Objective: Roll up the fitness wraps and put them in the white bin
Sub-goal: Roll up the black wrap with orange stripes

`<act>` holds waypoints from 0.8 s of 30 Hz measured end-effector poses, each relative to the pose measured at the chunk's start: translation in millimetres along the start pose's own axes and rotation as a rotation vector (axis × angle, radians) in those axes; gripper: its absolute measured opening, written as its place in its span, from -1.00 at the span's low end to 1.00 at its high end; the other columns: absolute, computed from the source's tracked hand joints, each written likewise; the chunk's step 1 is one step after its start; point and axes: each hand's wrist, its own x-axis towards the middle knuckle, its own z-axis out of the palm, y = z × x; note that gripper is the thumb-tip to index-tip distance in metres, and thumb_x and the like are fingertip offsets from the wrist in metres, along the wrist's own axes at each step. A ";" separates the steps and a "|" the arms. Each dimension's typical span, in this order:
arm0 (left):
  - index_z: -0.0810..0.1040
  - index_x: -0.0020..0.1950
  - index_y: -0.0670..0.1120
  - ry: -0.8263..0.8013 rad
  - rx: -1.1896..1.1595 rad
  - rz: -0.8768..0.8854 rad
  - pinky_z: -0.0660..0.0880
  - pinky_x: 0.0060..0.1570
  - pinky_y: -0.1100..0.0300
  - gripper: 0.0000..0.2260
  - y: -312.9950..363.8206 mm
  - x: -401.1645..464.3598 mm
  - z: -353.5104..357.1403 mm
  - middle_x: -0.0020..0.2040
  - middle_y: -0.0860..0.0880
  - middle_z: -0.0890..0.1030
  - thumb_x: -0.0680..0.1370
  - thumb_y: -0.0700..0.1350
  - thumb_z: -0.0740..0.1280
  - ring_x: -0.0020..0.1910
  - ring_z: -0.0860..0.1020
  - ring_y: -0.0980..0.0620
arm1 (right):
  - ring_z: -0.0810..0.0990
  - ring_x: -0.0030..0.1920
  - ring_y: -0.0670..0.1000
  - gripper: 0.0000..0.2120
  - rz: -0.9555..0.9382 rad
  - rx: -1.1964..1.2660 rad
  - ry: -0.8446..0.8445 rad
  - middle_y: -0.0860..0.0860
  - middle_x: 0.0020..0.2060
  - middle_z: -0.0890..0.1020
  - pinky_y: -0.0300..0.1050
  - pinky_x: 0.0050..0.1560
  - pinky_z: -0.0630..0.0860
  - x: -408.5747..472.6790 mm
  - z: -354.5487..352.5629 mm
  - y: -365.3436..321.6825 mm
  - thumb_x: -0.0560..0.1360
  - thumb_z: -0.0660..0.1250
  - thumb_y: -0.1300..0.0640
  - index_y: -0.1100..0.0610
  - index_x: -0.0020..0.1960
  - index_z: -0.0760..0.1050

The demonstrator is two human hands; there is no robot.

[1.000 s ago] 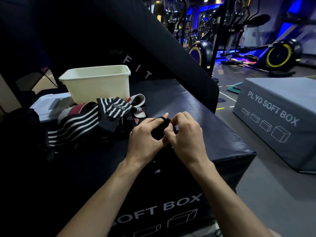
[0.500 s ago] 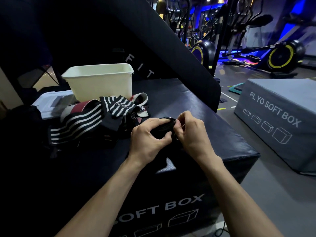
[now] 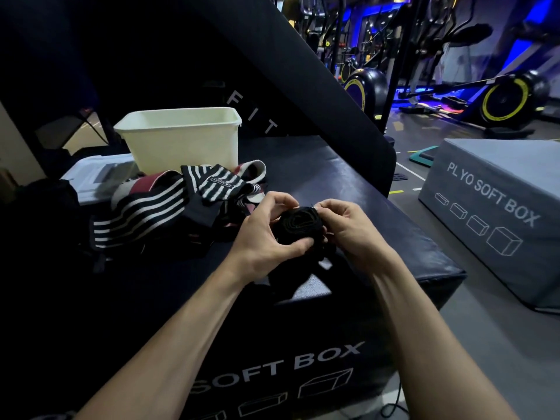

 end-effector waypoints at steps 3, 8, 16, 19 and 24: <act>0.50 0.20 -0.04 -0.026 -0.022 -0.021 0.52 0.15 0.24 -0.48 1.0 -0.2 -2.2 0.06 0.00 0.69 0.32 -0.13 0.62 0.06 0.66 0.10 | 0.40 -0.46 -0.11 -0.83 -0.015 -0.044 -0.019 0.02 -0.42 0.49 -0.24 -0.44 0.33 0.2 -3.7 -4.0 0.62 0.32 0.27 0.19 -0.15 0.53; 0.49 0.25 -0.03 -0.056 0.016 0.000 0.55 0.25 0.11 -0.45 3.3 -0.3 -4.2 0.12 0.02 0.69 0.33 -0.11 0.62 0.12 0.66 0.09 | 0.44 -0.46 -0.06 -0.86 0.044 -0.006 0.104 0.05 -0.42 0.56 -0.28 -0.53 0.33 2.4 3.5 -0.4 0.56 0.36 0.29 0.23 -0.18 0.58; 0.56 0.28 0.02 -0.020 0.049 -0.009 0.57 0.21 0.16 -0.45 6.6 -1.0 -5.7 0.09 0.06 0.71 0.35 -0.12 0.66 0.07 0.68 0.16 | 0.62 -0.30 -0.02 -0.90 -0.154 -0.087 0.274 0.06 -0.31 0.70 -0.11 -0.24 0.58 -9.4 4.9 4.0 0.51 0.50 0.21 0.18 -0.17 0.65; 0.57 0.21 0.06 0.072 0.057 -0.046 0.58 0.21 0.13 -0.47 4.6 -0.4 -5.1 0.05 0.09 0.72 0.32 -0.01 0.68 0.06 0.67 0.21 | 0.71 -0.19 0.01 -0.92 -0.216 -0.055 0.263 0.05 -0.24 0.74 0.03 -0.03 0.66 -17.4 2.2 6.7 0.57 0.44 0.20 0.15 -0.08 0.69; 0.55 0.18 0.05 0.142 0.130 -0.064 0.56 0.13 0.28 -0.41 7.5 -6.5 0.7 0.02 0.14 0.70 0.25 0.10 0.70 0.05 0.65 0.27 | 0.73 0.02 -0.06 -0.87 -0.326 -0.250 0.163 -0.05 -0.06 0.76 -0.13 0.09 0.63 -30.8 0.2 9.8 0.54 0.49 0.19 0.07 0.07 0.70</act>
